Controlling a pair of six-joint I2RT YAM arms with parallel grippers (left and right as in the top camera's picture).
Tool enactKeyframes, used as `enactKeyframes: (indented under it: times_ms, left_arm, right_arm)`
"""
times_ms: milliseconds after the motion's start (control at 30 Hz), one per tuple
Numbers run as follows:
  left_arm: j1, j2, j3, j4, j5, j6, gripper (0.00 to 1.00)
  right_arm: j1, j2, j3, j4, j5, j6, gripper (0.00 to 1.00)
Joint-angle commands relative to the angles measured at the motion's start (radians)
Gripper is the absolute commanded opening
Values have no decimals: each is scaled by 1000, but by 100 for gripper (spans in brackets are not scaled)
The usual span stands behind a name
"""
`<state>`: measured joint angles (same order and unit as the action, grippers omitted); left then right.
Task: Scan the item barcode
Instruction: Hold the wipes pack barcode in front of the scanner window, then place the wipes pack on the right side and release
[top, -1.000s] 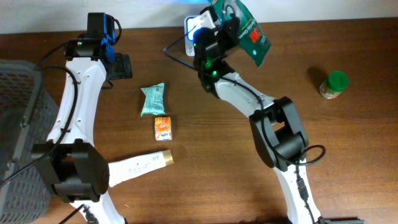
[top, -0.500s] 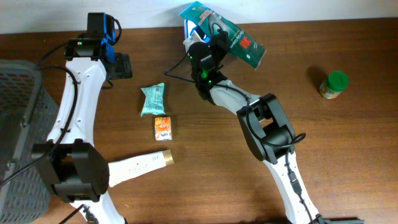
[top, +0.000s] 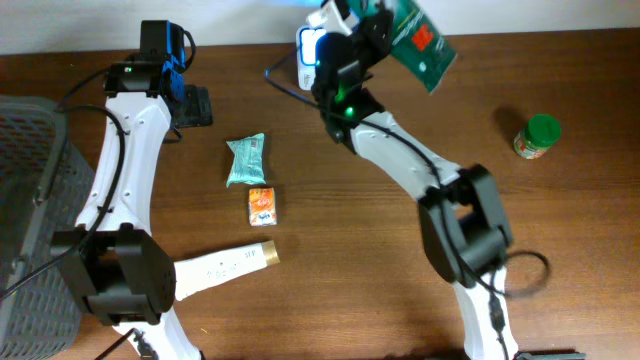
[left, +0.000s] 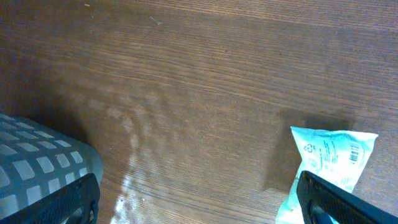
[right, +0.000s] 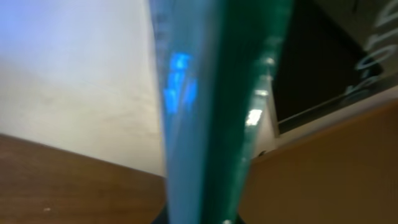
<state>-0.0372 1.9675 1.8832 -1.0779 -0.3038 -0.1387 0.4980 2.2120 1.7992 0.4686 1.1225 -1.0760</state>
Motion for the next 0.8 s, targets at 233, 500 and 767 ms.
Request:
enactKeyframes:
  times_ms: [233,500,767]
  left_arm:
    - [1,-16,10,-1,-7,2,99]
    - [1,-16,10,-1,-7,2,99]
    - [1,-16,10,-1,-7,2,99]
  right_arm:
    - [146,-222,13,-659,-39,446,4]
    - [-52,-533,13,-1447,-706,1014,4]
    - [-620,-516,-215,-1704,-779,1235,4]
